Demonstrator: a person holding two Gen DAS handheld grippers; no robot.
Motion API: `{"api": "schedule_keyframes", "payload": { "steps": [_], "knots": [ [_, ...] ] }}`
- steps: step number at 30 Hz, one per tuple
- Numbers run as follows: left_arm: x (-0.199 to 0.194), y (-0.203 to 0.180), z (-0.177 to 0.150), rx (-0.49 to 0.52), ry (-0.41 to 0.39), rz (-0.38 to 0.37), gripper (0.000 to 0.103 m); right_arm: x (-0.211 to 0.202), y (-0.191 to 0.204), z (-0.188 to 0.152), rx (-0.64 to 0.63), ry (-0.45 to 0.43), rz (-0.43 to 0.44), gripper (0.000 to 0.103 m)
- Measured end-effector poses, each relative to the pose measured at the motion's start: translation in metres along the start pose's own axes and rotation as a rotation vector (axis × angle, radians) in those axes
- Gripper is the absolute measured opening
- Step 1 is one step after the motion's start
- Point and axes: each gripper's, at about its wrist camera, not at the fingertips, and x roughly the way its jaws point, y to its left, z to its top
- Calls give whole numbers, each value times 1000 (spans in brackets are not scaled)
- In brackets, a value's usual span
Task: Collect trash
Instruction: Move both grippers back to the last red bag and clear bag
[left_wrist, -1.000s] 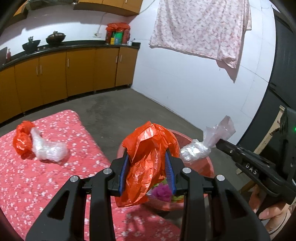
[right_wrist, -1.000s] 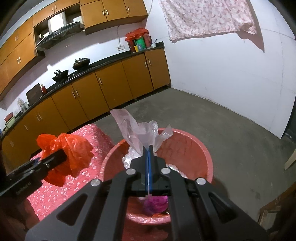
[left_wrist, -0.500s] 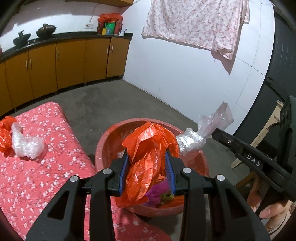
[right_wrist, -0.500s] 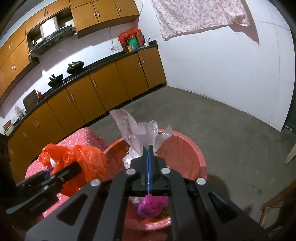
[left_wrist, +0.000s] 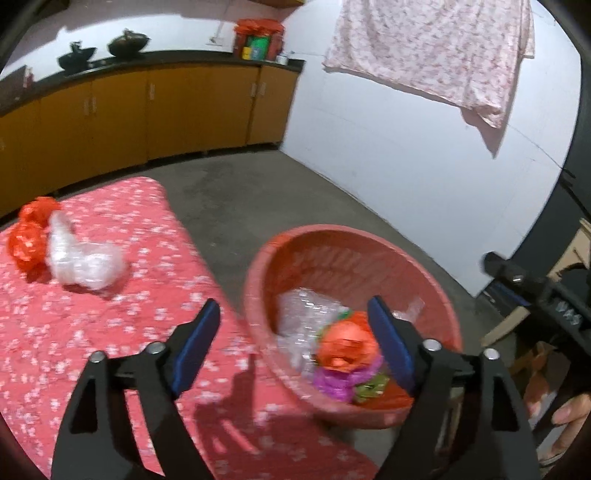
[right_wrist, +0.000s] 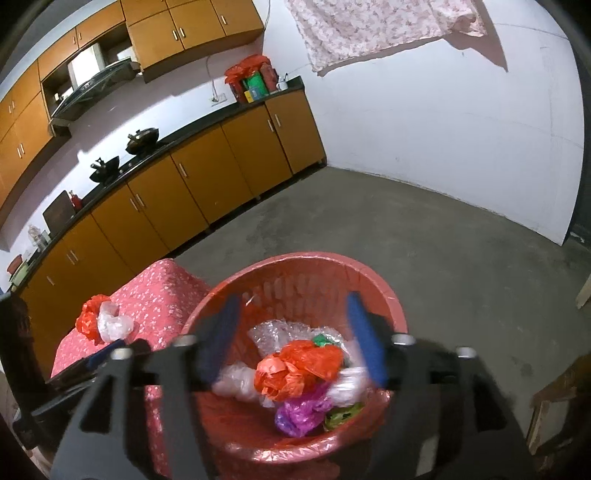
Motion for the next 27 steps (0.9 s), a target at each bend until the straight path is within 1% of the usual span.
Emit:
{"api": "schedule_keyframes", "payload": {
  "steps": [3, 4, 7, 9, 10, 13, 17, 20, 23, 27],
  "knots": [
    [-9, 15, -6, 9, -15, 58, 90, -1, 6, 3, -16, -14, 0, 84],
    [-11, 18, -7, 10, -18, 74, 92, -1, 10, 2, -31, -18, -4, 86],
    [-25, 36, -15, 13, -31, 137, 93, 0, 25, 2, -74, -25, -10, 91],
    [-34, 53, -21, 10, -36, 183, 95, 4, 35, 3, -91, -19, 6, 94],
    [-40, 64, -24, 5, -38, 210, 96, 6, 42, 1, -100, -12, 24, 95],
    [-53, 94, -32, -27, -28, 265, 97, 15, 66, -3, -140, 16, 65, 95],
    [-70, 132, -43, -67, -24, 341, 97, 30, 111, -13, -205, 53, 126, 96],
    [-88, 165, -50, -107, -32, 401, 97, 42, 143, -21, -238, 81, 184, 98],
    [-102, 188, -54, -140, -42, 442, 97, 55, 173, -28, -271, 108, 225, 99],
    [-118, 218, -59, -178, -59, 493, 98, 78, 226, -43, -377, 121, 262, 99]
  ]
}}
